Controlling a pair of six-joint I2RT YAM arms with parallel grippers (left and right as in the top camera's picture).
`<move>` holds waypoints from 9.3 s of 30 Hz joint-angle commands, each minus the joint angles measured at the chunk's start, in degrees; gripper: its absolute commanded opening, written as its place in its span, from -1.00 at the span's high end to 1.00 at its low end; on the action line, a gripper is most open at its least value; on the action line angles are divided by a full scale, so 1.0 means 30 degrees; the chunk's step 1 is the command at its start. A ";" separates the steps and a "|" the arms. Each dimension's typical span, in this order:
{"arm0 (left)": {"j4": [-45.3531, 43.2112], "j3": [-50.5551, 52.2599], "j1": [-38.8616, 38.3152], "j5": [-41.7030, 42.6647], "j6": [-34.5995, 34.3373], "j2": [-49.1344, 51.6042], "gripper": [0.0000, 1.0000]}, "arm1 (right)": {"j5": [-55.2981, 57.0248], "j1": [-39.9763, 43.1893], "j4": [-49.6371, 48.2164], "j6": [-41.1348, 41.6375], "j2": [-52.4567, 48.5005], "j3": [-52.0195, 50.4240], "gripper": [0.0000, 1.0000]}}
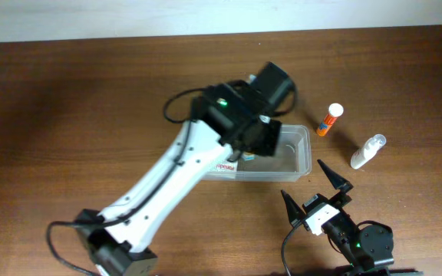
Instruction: Pack container
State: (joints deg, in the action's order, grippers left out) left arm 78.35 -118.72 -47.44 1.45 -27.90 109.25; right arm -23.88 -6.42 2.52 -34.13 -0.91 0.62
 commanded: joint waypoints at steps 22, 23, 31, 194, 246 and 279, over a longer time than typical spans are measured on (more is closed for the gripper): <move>-0.0168 0.0058 -0.0852 -0.0918 -0.3497 0.3279 0.99 | 0.0109 0.0146 0.0095 0.0153 0.0182 -0.0102 -0.97; -0.0175 0.0058 -0.0852 -0.0911 -0.3497 0.3322 0.99 | 0.0109 0.0146 0.0095 0.0153 0.0182 -0.0102 -0.97; 0.0051 0.0058 -0.0852 -0.0911 -0.3497 0.3898 0.99 | 0.0109 0.0146 0.0095 0.0153 0.0182 -0.0102 -0.97; 0.2754 -0.4226 1.7282 -0.3934 -0.1814 0.4612 -0.99 | 0.0109 0.0146 0.0095 0.0153 0.0182 -0.0102 -0.96; 0.2761 -0.4226 1.7282 -0.3934 -0.1814 0.4612 -0.99 | 0.3177 0.0153 2.3052 0.9770 -2.0240 3.0316 -0.97; 0.2761 -0.4226 1.7282 -0.3934 -0.1814 0.4612 -0.99 | 0.3738 0.2790 2.1383 1.3923 -3.0541 3.3040 -0.97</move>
State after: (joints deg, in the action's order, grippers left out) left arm 86.46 -130.76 4.25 -9.72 -34.04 124.70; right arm -13.30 1.63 68.47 5.02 -90.04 98.59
